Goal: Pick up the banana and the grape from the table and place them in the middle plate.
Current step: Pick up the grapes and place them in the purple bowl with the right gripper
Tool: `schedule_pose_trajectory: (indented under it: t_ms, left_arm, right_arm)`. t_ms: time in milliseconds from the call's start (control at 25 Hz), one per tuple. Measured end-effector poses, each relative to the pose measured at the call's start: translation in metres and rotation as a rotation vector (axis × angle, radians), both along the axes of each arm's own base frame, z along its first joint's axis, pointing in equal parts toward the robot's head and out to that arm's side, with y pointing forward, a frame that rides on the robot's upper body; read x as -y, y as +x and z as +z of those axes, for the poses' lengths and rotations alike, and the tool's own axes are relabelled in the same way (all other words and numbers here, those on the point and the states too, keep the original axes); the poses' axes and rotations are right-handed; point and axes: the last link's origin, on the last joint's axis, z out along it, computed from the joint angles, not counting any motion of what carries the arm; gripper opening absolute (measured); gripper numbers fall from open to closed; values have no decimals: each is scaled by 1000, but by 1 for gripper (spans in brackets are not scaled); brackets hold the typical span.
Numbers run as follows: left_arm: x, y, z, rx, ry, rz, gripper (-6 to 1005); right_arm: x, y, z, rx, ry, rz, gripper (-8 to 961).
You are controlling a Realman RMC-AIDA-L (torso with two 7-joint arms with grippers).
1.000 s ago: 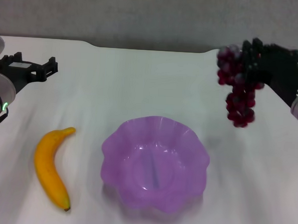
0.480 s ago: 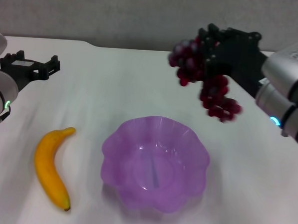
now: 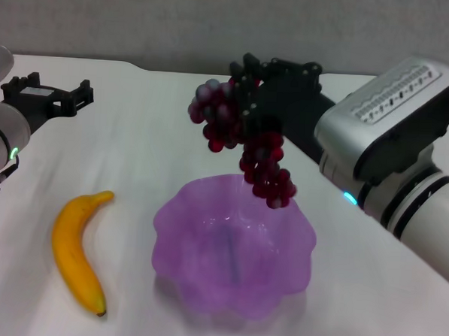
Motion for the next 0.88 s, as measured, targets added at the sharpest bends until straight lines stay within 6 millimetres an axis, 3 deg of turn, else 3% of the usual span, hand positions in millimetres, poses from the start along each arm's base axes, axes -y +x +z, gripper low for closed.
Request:
schedule_pose_trajectory:
  t_ms: [360, 880]
  left_arm:
    - [0, 1, -1, 1, 0, -3, 891]
    - [-2, 2, -2, -1, -5, -6, 890]
  right_arm:
    - [13, 10, -35, 52, -61, 21, 136]
    - [22, 15, -52, 59, -106, 17, 133]
